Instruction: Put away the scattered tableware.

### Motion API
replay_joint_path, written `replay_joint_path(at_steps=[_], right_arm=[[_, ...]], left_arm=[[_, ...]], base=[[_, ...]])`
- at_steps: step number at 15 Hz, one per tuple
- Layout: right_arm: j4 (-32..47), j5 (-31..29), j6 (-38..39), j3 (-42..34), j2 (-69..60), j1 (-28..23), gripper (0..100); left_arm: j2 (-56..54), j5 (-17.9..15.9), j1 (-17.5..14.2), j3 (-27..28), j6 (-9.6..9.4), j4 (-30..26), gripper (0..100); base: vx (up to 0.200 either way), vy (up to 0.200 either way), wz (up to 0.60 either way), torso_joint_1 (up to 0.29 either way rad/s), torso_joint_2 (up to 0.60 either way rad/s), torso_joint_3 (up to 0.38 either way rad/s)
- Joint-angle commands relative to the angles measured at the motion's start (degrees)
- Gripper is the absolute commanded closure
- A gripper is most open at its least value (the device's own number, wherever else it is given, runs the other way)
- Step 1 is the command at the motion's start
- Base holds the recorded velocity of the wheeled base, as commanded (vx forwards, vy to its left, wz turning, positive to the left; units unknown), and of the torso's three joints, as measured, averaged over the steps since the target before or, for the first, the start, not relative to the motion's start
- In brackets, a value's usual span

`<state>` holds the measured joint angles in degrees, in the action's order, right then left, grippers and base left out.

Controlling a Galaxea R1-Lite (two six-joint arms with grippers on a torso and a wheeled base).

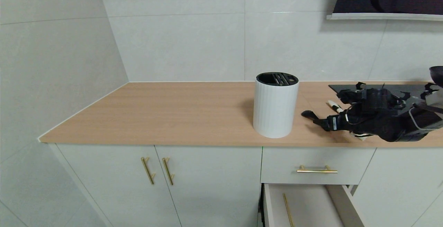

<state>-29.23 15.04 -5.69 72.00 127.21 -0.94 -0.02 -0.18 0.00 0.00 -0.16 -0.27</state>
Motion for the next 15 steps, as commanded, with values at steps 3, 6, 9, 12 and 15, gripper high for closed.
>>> replay_joint_path(at_steps=[3,6,9,12,15], right_arm=[[-2.6,0.0,0.1,0.7,3.4,0.9,0],[-2.6,-0.5,0.1,2.3,5.4,1.6,0],[-2.6,-0.5,0.2,2.4,5.7,1.6,0],[-2.6,-0.5,0.2,3.1,5.9,1.6,0],[-2.6,-0.5,0.2,3.4,6.3,1.6,0]], left_arm=[[0.0,0.0,0.0,0.0,-0.02,0.0,0],[0.0,0.0,0.0,0.0,-0.02,0.0,0],[0.0,0.0,0.0,0.0,-0.02,0.0,0],[0.0,0.0,0.0,0.0,-0.02,0.0,0],[0.0,0.0,0.0,0.0,-0.02,0.0,0]], base=[[0.0,0.0,0.0,0.0,0.0,0.0],[0.0,0.0,0.0,0.0,0.0,0.0],[0.0,0.0,0.0,0.0,0.0,0.0],[0.0,0.0,0.0,0.0,0.0,0.0],[0.0,0.0,0.0,0.0,0.0,0.0]])
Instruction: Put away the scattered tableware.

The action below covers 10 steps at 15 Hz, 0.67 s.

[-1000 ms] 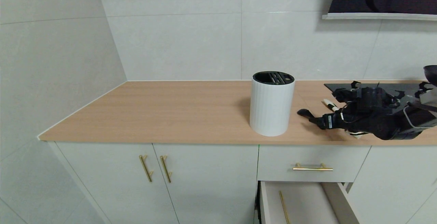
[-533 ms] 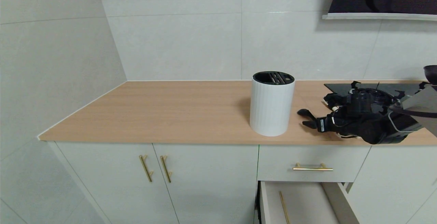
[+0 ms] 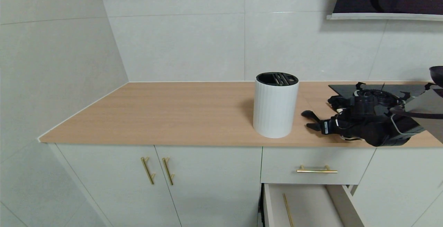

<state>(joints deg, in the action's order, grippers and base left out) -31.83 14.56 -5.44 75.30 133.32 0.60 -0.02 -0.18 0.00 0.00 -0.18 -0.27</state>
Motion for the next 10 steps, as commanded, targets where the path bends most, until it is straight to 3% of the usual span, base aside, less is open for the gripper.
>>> replay_joint_path(at_steps=[1,10], right_arm=[[0.1,0.0,0.0,0.1,0.4,0.0,100],[0.9,-2.9,0.2,0.7,0.4,0.2,100]], left_arm=[[0.0,0.0,0.0,0.0,0.01,0.0,0],[0.0,0.0,0.0,0.0,0.01,0.0,0]], base=[[0.0,0.0,0.0,0.0,0.0,0.0],[0.0,0.0,0.0,0.0,0.0,0.0]])
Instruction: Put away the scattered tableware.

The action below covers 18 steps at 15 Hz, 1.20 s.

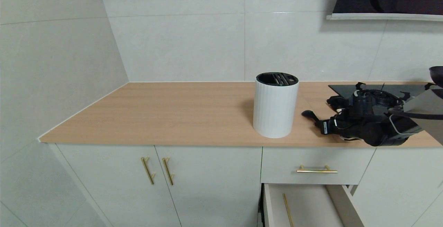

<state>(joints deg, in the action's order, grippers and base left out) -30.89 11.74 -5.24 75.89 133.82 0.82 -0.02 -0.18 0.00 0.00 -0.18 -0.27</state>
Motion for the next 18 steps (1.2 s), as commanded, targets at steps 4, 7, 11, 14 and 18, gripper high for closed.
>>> replay_joint_path(at_steps=[4,7,11,14,18], right_arm=[[10.5,-6.6,12.0,4.0,-6.0,2.0,100],[19.9,-8.0,18.2,0.0,-19.0,4.1,100],[31.2,-9.5,21.9,-6.9,-33.4,8.0,100],[31.3,-10.4,21.9,-16.4,-41.1,8.4,100],[31.1,-9.9,21.7,-24.1,-47.7,8.6,100]], left_arm=[[0.0,0.0,0.0,0.0,0.01,0.0,0],[0.0,0.0,0.0,0.0,0.01,0.0,0],[0.0,0.0,0.0,0.0,0.01,0.0,0],[0.0,0.0,0.0,0.0,0.01,0.0,0],[0.0,0.0,0.0,0.0,0.01,0.0,0]], base=[[0.0,0.0,0.0,0.0,0.0,0.0],[0.0,0.0,0.0,0.0,0.0,0.0],[0.0,0.0,0.0,0.0,0.0,0.0],[0.0,0.0,0.0,0.0,0.0,0.0],[0.0,0.0,0.0,0.0,0.0,0.0]])
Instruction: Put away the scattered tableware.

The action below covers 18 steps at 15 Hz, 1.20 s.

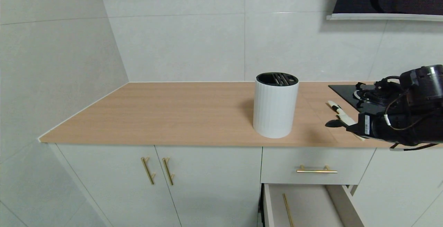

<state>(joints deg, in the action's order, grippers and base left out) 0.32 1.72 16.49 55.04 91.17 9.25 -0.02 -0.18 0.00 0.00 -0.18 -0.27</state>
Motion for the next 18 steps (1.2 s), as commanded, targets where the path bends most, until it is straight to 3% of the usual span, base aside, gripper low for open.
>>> replay_joint_path(at_steps=[1,4,18], right_arm=[[-0.1,0.2,-0.1,-4.4,-5.2,0.2,100],[-0.7,0.5,-4.2,-8.7,-2.5,0.3,100],[-1.3,0.5,-4.5,-10.6,-0.1,2.3,100]], left_arm=[[0.0,0.0,0.0,0.0,0.01,0.0,0],[0.0,0.0,0.0,0.0,0.01,0.0,0],[0.0,0.0,0.0,0.0,0.01,0.0,0]], base=[[0.0,0.0,0.0,0.0,0.0,0.0],[0.0,0.0,0.0,0.0,0.0,0.0],[0.0,0.0,0.0,0.0,0.0,0.0]])
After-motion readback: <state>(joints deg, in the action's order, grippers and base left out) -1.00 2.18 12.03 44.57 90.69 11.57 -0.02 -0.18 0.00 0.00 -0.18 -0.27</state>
